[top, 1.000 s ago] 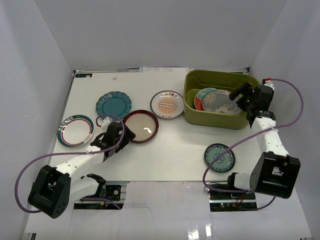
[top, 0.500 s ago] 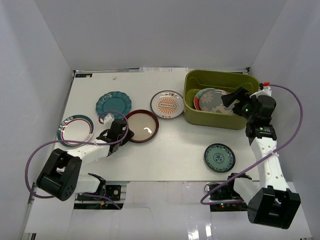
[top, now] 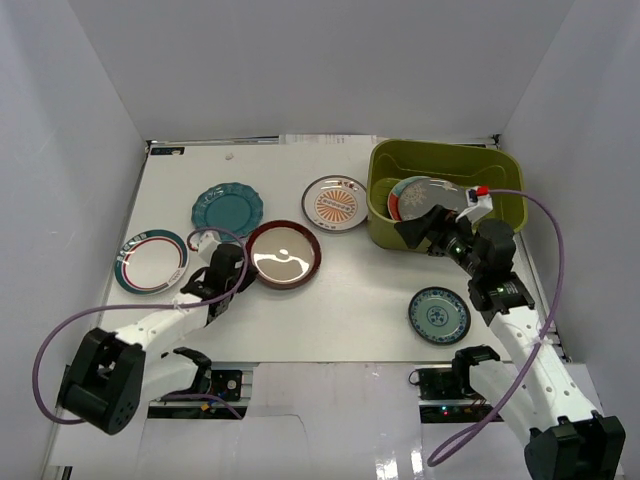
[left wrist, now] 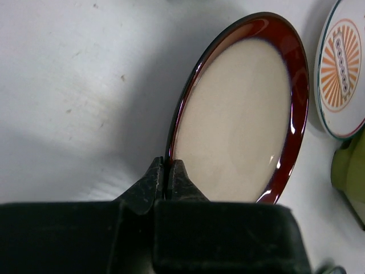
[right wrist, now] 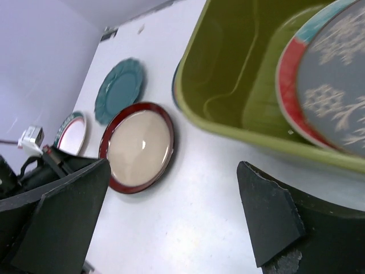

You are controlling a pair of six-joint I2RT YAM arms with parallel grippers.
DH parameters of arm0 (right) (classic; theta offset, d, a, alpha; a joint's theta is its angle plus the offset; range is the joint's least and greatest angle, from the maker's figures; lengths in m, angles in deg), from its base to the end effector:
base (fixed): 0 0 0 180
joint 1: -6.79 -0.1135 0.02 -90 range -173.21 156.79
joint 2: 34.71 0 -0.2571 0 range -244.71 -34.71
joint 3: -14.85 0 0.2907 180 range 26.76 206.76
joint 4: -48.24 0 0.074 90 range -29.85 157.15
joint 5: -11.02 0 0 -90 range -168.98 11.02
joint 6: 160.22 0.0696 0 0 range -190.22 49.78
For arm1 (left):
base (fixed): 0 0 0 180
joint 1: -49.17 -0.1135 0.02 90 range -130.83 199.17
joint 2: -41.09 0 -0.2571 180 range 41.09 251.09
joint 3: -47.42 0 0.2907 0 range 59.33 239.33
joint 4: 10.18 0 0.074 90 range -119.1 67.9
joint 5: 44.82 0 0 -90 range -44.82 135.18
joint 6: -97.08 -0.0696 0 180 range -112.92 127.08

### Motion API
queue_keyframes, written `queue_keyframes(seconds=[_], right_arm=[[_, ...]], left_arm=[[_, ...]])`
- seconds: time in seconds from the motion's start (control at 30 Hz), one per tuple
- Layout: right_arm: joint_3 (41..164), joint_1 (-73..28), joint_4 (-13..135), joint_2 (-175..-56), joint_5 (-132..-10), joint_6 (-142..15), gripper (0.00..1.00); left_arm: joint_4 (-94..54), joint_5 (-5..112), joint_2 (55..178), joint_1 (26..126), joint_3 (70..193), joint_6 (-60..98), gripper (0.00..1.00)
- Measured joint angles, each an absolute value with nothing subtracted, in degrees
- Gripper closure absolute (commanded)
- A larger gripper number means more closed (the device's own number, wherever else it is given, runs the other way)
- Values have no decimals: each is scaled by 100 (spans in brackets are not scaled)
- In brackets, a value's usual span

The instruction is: Place the plates into the plastic bin on the countertop

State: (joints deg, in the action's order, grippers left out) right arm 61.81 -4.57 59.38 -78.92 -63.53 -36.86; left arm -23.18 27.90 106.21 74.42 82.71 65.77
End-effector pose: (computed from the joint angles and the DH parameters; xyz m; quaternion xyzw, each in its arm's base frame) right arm 0.2568 0.0705 0.2861 0.0569 0.7530 0.3404 0.5602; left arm 0.2503 -0.0952 0.1066 -0.3182 0.8505 -0.1622 0.3862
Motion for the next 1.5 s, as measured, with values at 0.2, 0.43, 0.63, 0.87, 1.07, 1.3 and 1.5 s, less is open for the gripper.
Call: queue_keyframes(seconds=[0.2, 0.43, 0.63, 0.87, 1.07, 1.3, 1.5], right_arm=[[5761, -1322, 5883, -7730, -6338, -3550, 3], [5435, -2159, 5673, -7982, -6336, -3406, 10], [5435, -2784, 5496, -8670, -6316, -3375, 8], [5503, -2981, 5168, -9029, -6218, -3233, 33], [5674, -3007, 4794, -9186, -6074, -2973, 92], [6015, -2975, 5070, -9206, -6321, -2993, 92], [7302, -1877, 5651, -9577, -6340, -3218, 92]], left_arm=[[-3275, 3194, 9170, 7449, 7971, 6118, 100], [-4042, 4213, 7668, 7451, 7982, 5716, 100], [-3905, 5430, 7316, 7455, 8166, 5637, 100], [-3640, 6342, 7557, 7468, 8411, 5397, 100], [-3566, 6388, 7847, 7449, 8548, 5192, 61], [-3332, 6209, 8000, 7457, 9018, 5314, 16], [-3092, 5197, 8514, 7462, 9383, 5349, 14]])
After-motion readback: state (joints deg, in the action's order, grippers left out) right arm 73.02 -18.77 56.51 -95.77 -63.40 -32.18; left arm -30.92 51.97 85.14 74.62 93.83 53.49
